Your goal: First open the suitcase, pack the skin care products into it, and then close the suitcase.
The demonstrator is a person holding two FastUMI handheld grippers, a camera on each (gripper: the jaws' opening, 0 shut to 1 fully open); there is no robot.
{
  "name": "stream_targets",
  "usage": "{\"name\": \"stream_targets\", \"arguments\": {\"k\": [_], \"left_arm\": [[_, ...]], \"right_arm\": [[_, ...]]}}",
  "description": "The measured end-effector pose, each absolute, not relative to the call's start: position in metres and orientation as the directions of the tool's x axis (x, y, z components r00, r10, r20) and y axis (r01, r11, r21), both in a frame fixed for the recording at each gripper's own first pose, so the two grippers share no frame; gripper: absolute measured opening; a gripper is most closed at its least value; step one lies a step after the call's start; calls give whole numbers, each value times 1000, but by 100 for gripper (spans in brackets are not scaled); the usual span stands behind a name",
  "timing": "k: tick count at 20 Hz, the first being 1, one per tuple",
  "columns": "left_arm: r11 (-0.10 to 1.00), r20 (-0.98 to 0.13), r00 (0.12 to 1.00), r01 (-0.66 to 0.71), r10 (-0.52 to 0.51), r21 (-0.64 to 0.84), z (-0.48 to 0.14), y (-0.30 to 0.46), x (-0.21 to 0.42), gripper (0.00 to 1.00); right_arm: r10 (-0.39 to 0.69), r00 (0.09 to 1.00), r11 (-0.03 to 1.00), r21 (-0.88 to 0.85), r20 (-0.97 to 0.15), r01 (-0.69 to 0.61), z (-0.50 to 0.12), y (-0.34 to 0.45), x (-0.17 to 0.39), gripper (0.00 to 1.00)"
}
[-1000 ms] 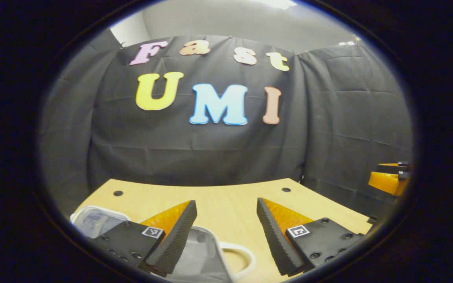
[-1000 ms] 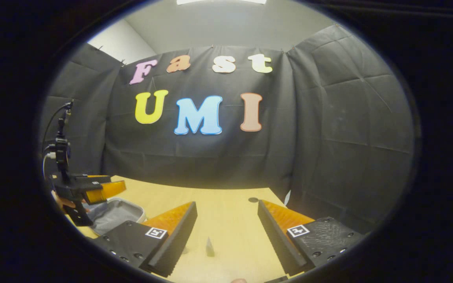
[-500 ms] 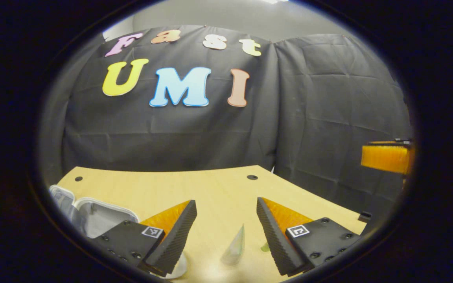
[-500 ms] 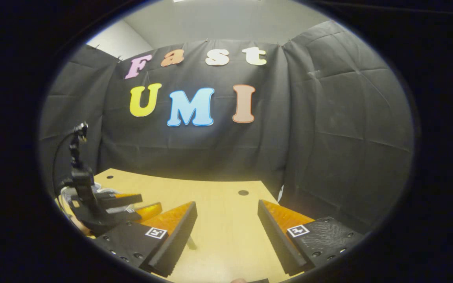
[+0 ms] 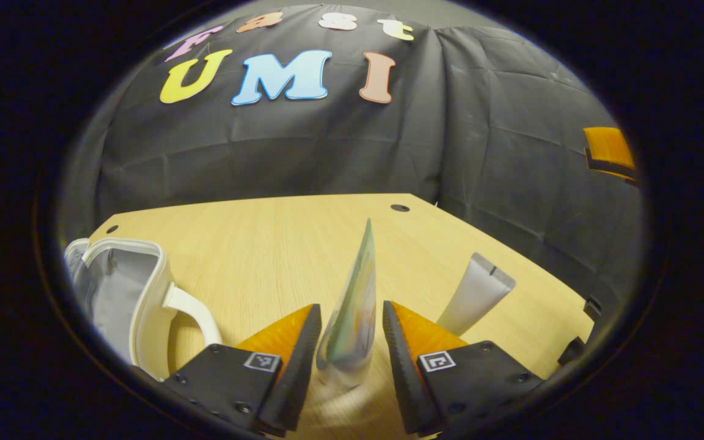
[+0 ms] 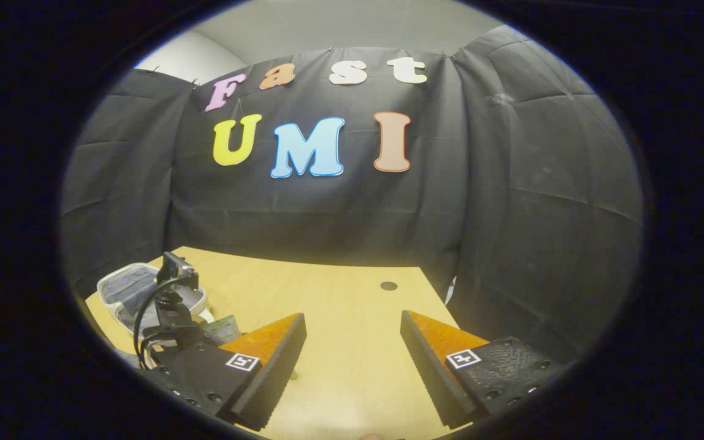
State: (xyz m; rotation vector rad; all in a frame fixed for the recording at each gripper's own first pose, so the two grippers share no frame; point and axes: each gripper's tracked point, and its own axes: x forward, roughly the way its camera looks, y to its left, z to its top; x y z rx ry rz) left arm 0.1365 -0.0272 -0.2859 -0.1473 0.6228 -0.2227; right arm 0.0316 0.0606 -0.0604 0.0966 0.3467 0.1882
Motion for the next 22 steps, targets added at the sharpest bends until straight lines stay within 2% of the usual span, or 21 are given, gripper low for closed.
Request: {"name": "stream_targets", "arguments": {"k": [1, 3, 5, 7, 10, 14, 16, 17, 19, 20, 21, 22], "left_arm": [[967, -562, 789, 169, -249, -191, -286, -25, 139, 57], [963, -586, 765, 176, -266, -207, -284, -28, 139, 47], [942, -621, 719, 155, -314, -297, -282, -30, 135, 44], [930, -645, 695, 96, -318, -356, -269, -14, 131, 41], [909, -627, 713, 32, -313, -416, -212, 25, 127, 43], [909, -609, 751, -28, -256, -416, -152, 95, 113, 37], [915, -630, 747, -76, -211, -397, -144, 134, 99, 40], [917, -644, 740, -97, -194, -388, -146, 151, 92, 40], [920, -680, 715, -142, -160, -366, -162, 187, 74, 43], [916, -696, 701, -163, -155, -367, -171, 202, 66, 40], [912, -710, 688, -179, -151, -368, -179, 215, 60, 40], [909, -724, 672, -193, -152, -370, -190, 226, 55, 40]], "right_arm": [[217, 916, 975, 130, -337, -183, -65, 67, 33, 94], [256, 901, 965, 143, -350, -218, -70, 82, 36, 94], [284, 889, 957, 161, -360, -240, -77, 98, 41, 94], [330, 867, 941, 205, -372, -271, -86, 121, 47, 94], [384, 817, 919, 265, -429, -293, -119, 157, 56, 94], [394, 717, 919, 276, -575, -282, -191, 192, 53, 92], [369, 683, 929, 256, -630, -266, -218, 196, 45, 82], [359, 672, 933, 250, -648, -257, -226, 196, 43, 64], [342, 660, 940, 244, -669, -239, -235, 197, 38, 49], [336, 657, 942, 250, -675, -225, -233, 195, 33, 42], [337, 643, 941, 263, -687, -212, -232, 198, 29, 27], [338, 638, 940, 277, -692, -198, -225, 202, 24, 22]]}}
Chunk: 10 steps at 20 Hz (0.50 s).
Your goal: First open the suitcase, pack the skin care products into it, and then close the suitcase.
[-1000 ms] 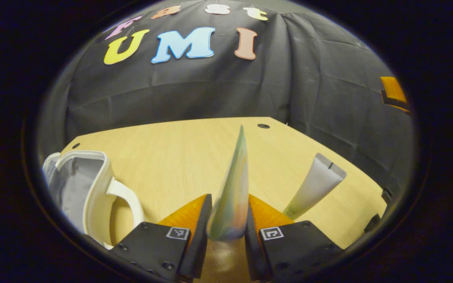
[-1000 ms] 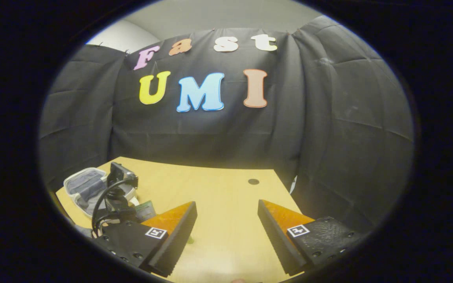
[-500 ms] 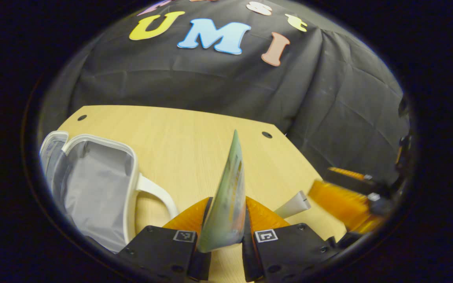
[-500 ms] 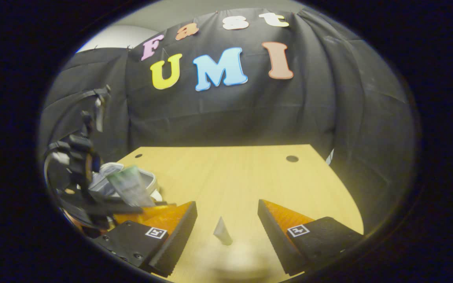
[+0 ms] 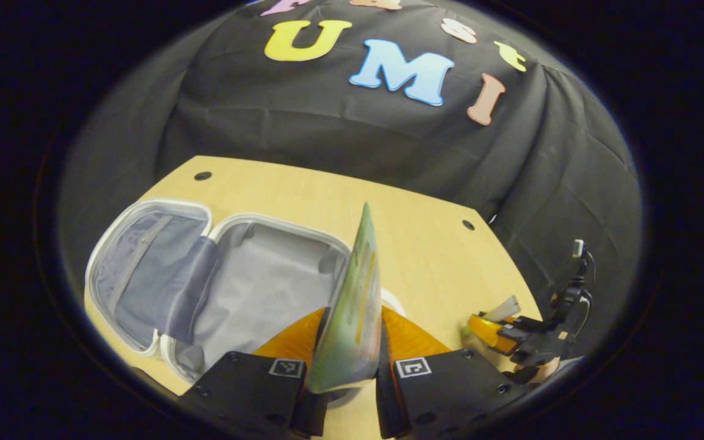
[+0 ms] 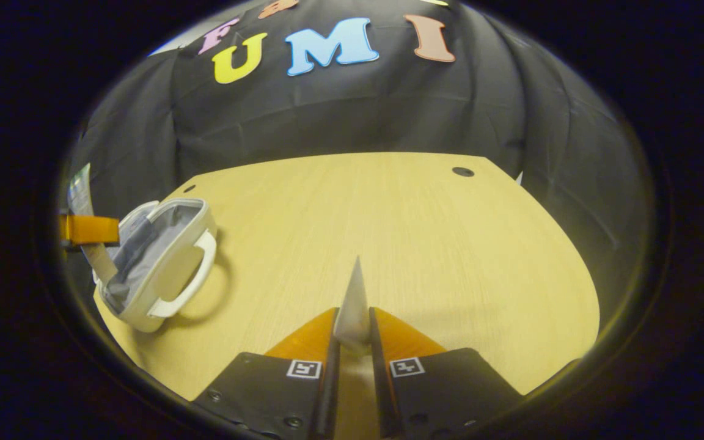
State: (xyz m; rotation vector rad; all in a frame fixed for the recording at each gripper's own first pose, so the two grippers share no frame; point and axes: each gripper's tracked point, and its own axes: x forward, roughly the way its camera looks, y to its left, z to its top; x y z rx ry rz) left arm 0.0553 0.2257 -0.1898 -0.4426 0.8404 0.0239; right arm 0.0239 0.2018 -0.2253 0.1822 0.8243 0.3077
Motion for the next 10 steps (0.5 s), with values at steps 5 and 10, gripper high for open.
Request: {"name": "stream_targets", "arguments": {"k": [5, 10], "left_arm": [[912, -816, 557, -240, -152, -334, -237, 269, 40, 41], [945, -849, 511, -190, -136, -266, -258, 296, 39, 55]], "right_arm": [[359, 657, 928, 326, -663, -178, -167, 235, 1, 23], [437, 669, 891, 391, -601, -230, -103, 301, -23, 23]]}}
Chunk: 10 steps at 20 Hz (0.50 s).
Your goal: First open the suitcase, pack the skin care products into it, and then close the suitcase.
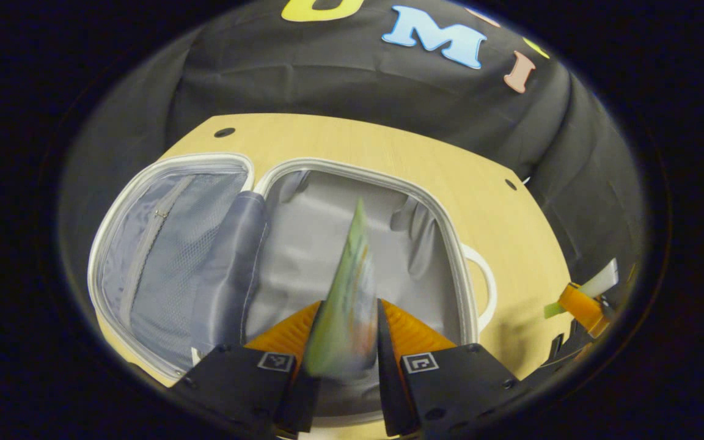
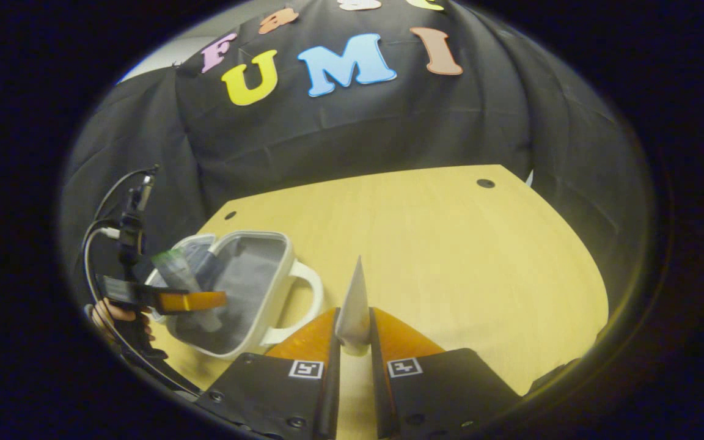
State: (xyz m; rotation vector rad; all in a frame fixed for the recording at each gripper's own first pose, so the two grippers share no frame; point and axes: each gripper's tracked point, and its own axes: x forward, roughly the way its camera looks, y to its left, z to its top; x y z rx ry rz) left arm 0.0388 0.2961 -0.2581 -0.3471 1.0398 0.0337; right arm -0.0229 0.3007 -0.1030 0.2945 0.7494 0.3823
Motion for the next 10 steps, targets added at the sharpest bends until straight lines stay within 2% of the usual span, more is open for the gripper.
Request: {"name": "stream_targets", "arguments": {"k": [1, 2, 3, 4, 5, 6, 10], "left_arm": [[953, -842, 525, -173, -125, -249, -253, 303, 42, 65], [963, -837, 537, -159, -99, -216, -249, 313, 43, 66], [971, -824, 562, -150, -70, -185, -243, 325, 44, 87], [975, -806, 590, -146, -53, -170, -234, 335, 45, 97], [975, -786, 616, -145, -46, -170, -224, 343, 43, 98], [972, -766, 642, -154, -37, -176, -213, 353, 40, 98], [949, -705, 706, -263, 67, -173, -182, 430, 15, 97]], "right_arm": [[457, 663, 880, 406, -592, -244, -94, 316, -26, 23], [483, 656, 866, 425, -580, -263, -87, 333, -29, 23], [508, 646, 853, 437, -569, -285, -82, 349, -30, 23], [528, 631, 843, 440, -569, -308, -81, 364, -33, 23], [549, 614, 832, 446, -567, -331, -81, 380, -35, 19], [573, 593, 817, 456, -566, -354, -81, 396, -38, 23], [653, 488, 756, 472, -579, -452, -99, 458, -46, 23]]}}
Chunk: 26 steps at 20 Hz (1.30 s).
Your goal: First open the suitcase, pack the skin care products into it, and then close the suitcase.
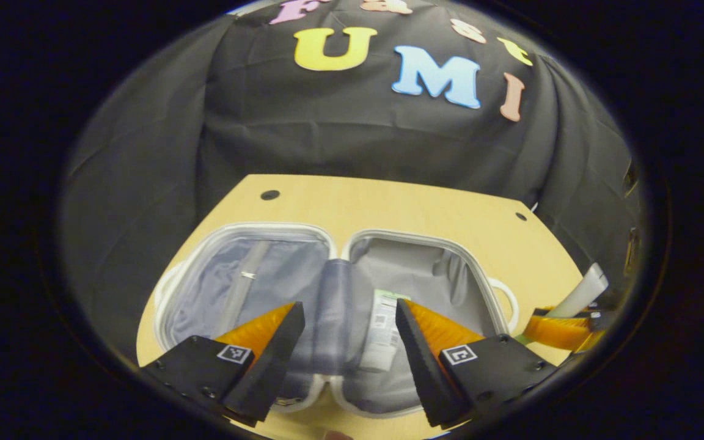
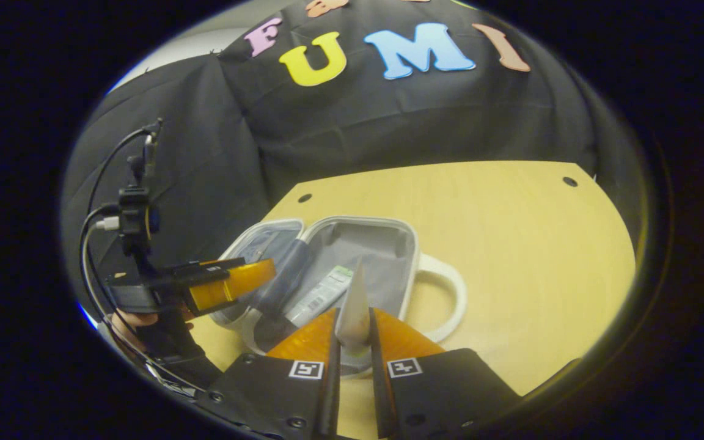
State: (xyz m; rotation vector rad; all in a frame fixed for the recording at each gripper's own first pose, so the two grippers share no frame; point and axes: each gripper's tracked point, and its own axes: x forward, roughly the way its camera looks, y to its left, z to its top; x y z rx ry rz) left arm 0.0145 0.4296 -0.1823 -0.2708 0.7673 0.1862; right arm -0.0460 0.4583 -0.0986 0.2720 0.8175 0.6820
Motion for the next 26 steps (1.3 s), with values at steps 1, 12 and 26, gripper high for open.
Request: {"name": "stream_targets", "arguments": {"k": [1, 12, 26], "left_arm": [[939, -702, 705, -302, 102, -167, -179, 441, 1, 97], [804, -701, 598, -592, 389, -59, -159, 637, -86, 98], [664, -816, 567, -654, 115, -362, -267, 729, -58, 99]], "right_arm": [[655, 464, 753, 460, -597, -471, -110, 469, -45, 23], [577, 609, 813, 308, -545, -494, -102, 463, -15, 96], [350, 771, 935, 246, -533, -255, -60, 356, -13, 96]]}}
